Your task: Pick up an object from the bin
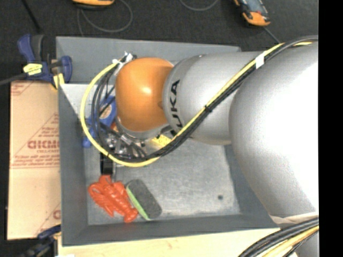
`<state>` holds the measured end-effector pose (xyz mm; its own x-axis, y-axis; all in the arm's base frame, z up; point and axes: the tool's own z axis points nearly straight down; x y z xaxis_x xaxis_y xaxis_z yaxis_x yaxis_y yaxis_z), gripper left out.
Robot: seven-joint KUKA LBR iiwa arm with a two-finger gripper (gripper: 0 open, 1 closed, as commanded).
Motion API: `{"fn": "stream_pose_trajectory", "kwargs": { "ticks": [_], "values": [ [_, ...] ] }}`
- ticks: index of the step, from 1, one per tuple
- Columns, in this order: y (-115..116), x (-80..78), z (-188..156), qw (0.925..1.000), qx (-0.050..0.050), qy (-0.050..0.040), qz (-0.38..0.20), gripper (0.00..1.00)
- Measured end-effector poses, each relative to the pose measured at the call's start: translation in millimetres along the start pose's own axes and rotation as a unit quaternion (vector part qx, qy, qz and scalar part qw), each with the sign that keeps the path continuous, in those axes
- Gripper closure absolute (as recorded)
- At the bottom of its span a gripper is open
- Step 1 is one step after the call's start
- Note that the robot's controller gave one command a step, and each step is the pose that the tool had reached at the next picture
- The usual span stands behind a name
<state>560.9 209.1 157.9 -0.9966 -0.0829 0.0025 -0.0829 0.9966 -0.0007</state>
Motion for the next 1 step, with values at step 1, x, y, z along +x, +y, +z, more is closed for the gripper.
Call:
{"fn": "stream_pose_trajectory", "kwargs": {
  "ticks": [1],
  "values": [
    [-7.0, 7.5, -68.2, 1.0000, 0.000, 0.0000, 0.002, 1.00]
  ]
}}
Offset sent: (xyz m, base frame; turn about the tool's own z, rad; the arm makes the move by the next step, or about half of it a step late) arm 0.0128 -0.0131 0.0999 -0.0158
